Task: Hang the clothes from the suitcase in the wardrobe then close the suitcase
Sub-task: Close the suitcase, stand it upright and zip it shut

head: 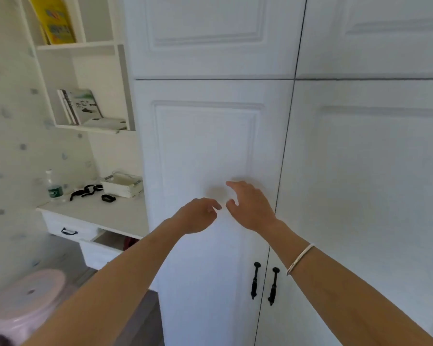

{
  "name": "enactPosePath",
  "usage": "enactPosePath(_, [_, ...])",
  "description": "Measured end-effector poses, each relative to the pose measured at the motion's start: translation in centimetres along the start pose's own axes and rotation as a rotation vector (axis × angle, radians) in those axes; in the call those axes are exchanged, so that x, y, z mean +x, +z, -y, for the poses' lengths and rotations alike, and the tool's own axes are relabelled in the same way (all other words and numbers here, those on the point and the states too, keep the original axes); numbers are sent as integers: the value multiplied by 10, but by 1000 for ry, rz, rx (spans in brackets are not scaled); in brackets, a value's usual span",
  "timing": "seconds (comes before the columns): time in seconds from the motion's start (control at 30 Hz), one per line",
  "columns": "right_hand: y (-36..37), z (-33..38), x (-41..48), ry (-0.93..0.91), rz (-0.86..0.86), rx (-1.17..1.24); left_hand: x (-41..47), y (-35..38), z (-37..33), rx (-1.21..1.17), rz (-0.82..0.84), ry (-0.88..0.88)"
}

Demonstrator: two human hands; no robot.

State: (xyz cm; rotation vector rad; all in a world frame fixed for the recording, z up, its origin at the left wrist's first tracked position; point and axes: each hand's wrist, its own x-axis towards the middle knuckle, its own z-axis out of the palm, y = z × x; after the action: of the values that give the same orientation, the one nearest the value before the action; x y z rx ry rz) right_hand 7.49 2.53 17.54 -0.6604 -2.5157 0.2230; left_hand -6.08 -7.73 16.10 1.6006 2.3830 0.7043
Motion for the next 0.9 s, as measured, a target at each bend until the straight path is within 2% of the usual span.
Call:
enactPosePath(0.07, [19,18,1,-21,153,127,-28,-8,25,9,-48,-129])
enactPosePath(0.17, [43,46,-1,-70,279,254,-71,-18,49,-26,-130,-311])
enactPosePath(0.4, [105,162,-57,-423,618,388,-243,-14,77,-53,-355,-771])
enactPosePath(0.63, [129,310,-195,-867,914,486,-477,18,52,-66,-536,-1293])
enactPosePath(0.83, [111,409,-336,-1194,1142,557,-640,56,-3,-93,-745,-1634])
enactPosePath(0.9, [106,435,-382,-1283,1228,548,-685,71,-19,-171,-809,-1740])
